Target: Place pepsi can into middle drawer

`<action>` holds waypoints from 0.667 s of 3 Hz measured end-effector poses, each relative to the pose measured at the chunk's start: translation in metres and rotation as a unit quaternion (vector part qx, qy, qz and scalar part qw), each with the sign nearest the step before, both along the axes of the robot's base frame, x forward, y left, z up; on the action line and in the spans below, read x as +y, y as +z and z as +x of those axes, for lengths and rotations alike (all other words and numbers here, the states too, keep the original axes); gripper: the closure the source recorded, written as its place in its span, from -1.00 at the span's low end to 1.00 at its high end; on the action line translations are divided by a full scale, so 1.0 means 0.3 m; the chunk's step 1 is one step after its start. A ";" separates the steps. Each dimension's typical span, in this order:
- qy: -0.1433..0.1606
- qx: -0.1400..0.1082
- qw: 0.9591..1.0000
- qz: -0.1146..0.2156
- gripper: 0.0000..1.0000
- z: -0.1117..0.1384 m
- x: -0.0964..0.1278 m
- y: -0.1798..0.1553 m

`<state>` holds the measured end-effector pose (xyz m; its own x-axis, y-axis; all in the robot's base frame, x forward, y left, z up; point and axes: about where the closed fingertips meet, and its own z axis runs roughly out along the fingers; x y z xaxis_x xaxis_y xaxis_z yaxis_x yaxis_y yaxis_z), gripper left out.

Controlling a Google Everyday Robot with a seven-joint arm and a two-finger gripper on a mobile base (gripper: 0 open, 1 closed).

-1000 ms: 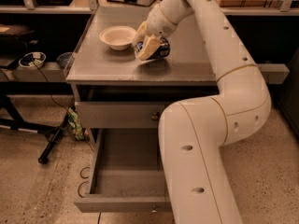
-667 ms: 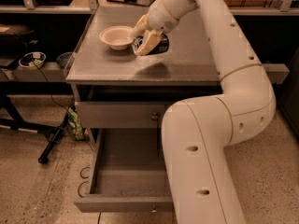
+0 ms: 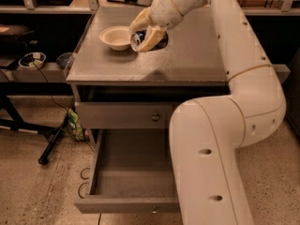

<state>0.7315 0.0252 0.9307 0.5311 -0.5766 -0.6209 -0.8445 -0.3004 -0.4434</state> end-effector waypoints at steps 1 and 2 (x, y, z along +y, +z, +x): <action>0.036 -0.012 0.999 0.010 1.00 -0.106 -0.124 -0.009; 0.035 -0.013 0.999 0.012 1.00 -0.098 -0.113 -0.011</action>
Offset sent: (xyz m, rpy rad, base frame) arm -0.1043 -0.0665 -0.0183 -0.0053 -0.0188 0.1201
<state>0.7021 -0.0086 0.9273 0.5866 -0.5225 -0.6188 -0.8092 -0.3481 -0.4733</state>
